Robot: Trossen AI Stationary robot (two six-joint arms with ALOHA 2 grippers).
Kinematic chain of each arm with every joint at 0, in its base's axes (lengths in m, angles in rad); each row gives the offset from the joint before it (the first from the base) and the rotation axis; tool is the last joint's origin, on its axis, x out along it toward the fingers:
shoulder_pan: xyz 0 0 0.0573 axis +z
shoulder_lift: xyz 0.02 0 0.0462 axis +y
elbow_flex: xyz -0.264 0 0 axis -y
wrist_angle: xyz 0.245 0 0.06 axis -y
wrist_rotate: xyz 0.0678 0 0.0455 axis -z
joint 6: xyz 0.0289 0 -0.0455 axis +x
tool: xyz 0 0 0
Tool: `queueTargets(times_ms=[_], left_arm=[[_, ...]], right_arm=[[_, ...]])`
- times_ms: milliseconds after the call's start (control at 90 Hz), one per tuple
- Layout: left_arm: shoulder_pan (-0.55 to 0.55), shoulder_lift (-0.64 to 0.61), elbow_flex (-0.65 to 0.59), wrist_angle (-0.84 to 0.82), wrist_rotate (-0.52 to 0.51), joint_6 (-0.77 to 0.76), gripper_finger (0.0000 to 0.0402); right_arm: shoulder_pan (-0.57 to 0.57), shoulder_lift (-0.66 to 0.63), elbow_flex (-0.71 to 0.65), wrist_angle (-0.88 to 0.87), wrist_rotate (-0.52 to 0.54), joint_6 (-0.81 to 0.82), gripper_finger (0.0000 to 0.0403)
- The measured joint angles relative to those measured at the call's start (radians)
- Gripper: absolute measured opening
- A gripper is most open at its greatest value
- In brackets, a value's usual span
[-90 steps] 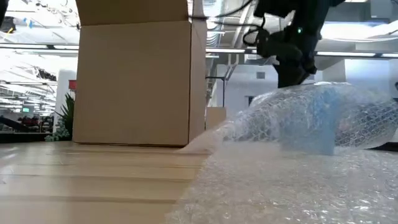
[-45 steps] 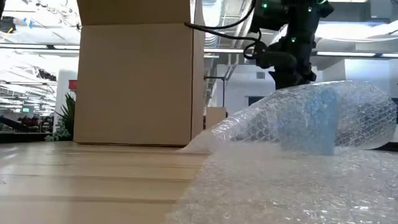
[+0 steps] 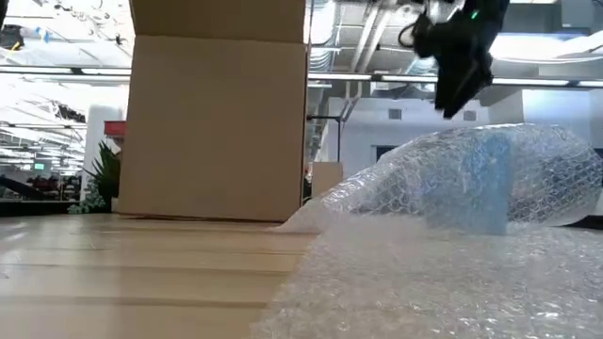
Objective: Wrap mug
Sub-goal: Wrap the blue mug with the bubble wrap
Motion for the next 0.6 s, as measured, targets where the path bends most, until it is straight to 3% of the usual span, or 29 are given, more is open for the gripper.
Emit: queueTargets(times_ms=[89, 322, 511, 600], left_arm=[[0.000, 0.000, 0.000, 0.000, 0.000, 0.000, 0.0146], [0.000, 0.001, 0.000, 0.000, 0.000, 0.005, 0.0146], [0.000, 0.001, 0.000, 0.000, 0.000, 0.015, 0.0146], [0.000, 0.001, 0.000, 0.000, 0.000, 0.014, 0.0146]], right_arm=[[0.072, -0.014, 0.000, 0.001, -0.063, -0.012, 0.0191], [0.257, 0.088, 0.000, 0.086, -0.049, 0.107, 0.0098], [0.280, 0.232, 0.000, 0.093, -0.025, 0.189, 0.0015], [0.279, 0.291, -0.001, 0.102, -0.022, 0.196, 0.0005]])
